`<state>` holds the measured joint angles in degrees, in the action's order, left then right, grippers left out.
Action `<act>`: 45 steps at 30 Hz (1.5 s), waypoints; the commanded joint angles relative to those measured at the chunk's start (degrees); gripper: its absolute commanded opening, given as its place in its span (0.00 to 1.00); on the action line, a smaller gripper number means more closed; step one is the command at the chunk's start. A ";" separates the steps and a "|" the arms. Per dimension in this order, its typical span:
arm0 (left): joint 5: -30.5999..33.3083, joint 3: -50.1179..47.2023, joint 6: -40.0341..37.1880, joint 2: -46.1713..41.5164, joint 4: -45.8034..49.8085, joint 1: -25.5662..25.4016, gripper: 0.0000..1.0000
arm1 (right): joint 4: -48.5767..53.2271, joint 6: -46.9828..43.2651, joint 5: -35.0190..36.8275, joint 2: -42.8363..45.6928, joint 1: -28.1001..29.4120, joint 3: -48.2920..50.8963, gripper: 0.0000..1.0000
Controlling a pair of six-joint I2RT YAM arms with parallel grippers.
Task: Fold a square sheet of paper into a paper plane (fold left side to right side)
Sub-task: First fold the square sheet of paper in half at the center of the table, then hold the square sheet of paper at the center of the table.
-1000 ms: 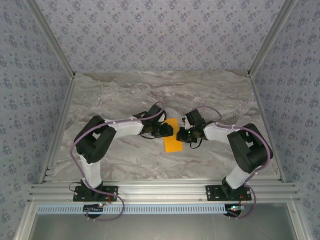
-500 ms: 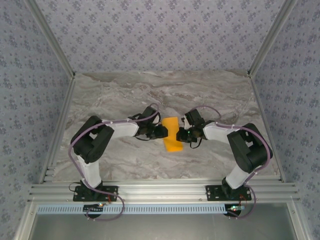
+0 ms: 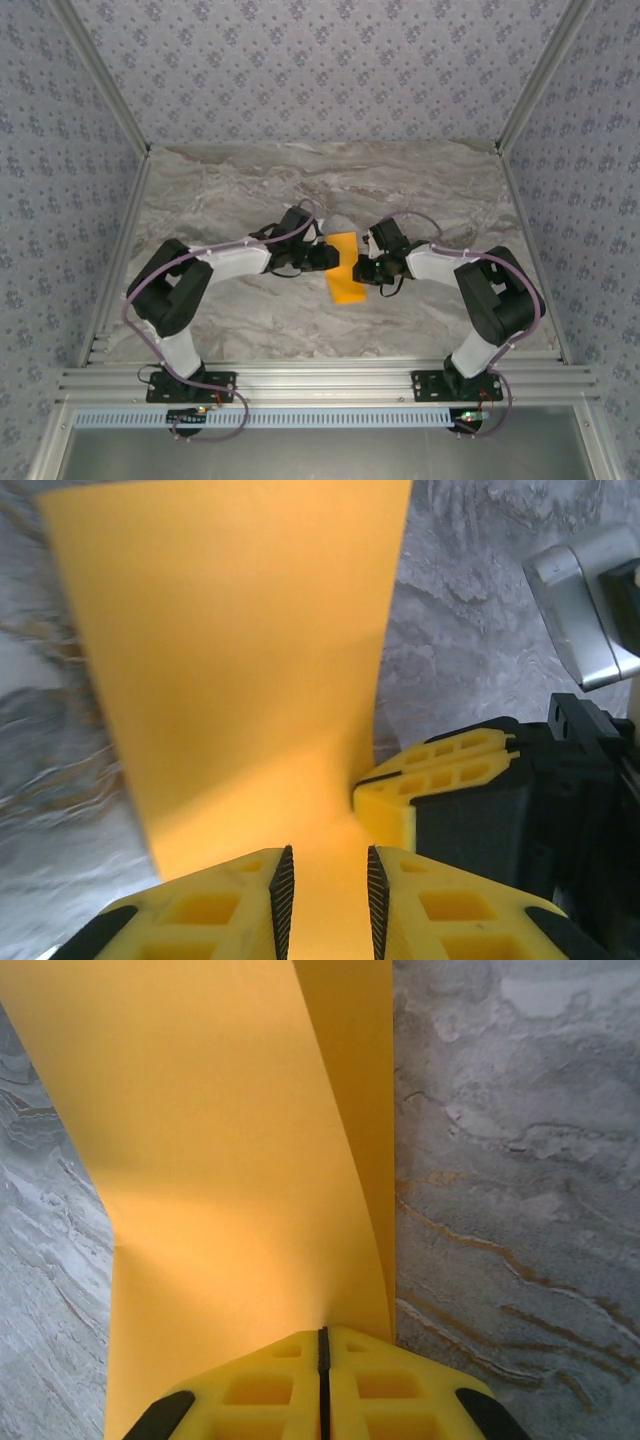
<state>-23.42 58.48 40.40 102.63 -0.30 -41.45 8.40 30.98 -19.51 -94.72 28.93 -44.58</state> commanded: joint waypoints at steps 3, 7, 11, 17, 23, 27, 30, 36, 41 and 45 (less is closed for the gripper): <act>0.38 3.56 1.38 5.62 -2.60 -0.91 0.27 | 7.64 -0.75 3.29 -2.96 0.56 1.33 0.10; 1.50 3.66 1.06 6.79 -1.70 -1.33 0.27 | 6.84 -0.84 2.55 -2.47 0.60 1.32 0.10; 3.25 3.32 0.38 6.86 0.97 -2.63 0.27 | 5.02 -1.10 0.67 -1.11 0.51 0.84 0.10; 4.54 2.64 0.59 8.00 2.78 -3.54 0.27 | 7.39 -3.29 -0.94 0.69 -0.09 -3.34 0.10; 6.12 2.25 0.55 8.68 4.42 -3.99 0.26 | 10.13 -4.89 -2.31 1.46 -1.87 -7.80 0.11; 6.22 1.51 0.92 9.08 4.09 -3.99 0.26 | 9.09 -5.06 -3.95 1.02 -3.58 -10.38 0.11; 6.21 1.18 1.07 9.17 3.90 -4.05 0.25 | 7.00 -4.53 -5.35 -0.93 -4.34 -11.85 0.11; 6.11 1.61 0.99 9.19 4.07 -3.99 0.25 | 3.16 -2.87 -8.19 -8.53 -4.24 -15.80 0.10; 5.80 1.46 0.35 8.32 4.07 -4.12 0.25 | 3.02 -2.28 -7.51 -12.58 -4.22 -16.79 0.10; 5.40 0.79 -0.88 6.87 4.07 -4.42 0.25 | 5.30 -2.49 -5.33 -14.29 -4.15 -16.58 0.10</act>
<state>-19.49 60.53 41.23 109.56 0.36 -45.04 11.68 27.86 -26.35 -107.53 24.64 -60.05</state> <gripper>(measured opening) 0.252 0.103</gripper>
